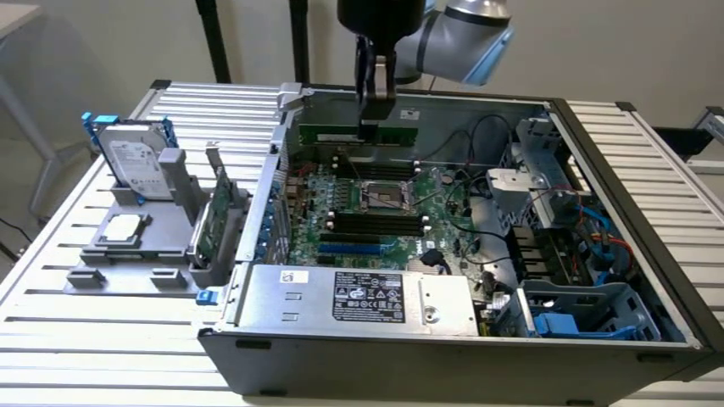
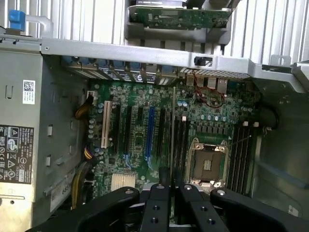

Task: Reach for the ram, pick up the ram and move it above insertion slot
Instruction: 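Pick up the ram and move it above insertion slot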

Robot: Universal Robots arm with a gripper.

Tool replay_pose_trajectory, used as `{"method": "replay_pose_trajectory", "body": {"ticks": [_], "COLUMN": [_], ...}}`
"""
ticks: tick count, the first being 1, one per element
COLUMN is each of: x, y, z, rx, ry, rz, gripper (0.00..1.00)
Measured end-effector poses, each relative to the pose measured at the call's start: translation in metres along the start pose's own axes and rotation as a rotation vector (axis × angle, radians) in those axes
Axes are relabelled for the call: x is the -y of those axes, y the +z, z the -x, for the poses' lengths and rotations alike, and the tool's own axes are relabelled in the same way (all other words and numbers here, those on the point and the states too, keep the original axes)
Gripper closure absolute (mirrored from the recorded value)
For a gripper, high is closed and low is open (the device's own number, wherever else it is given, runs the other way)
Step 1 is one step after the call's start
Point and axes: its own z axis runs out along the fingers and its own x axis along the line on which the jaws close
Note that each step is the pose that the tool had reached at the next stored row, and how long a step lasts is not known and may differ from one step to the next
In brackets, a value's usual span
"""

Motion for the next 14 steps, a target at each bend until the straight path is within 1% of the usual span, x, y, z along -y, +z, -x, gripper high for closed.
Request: {"method": "replay_pose_trajectory", "body": {"ticks": [8, 14], "x": [0.0161, 0.0251], "y": [0.0107, 0.019], "z": [0.02, 0.029], "rx": [-0.0001, 0.0], "ry": [0.0, 0.001], "rz": [0.0001, 0.0], "gripper": [0.87, 0.87]}}
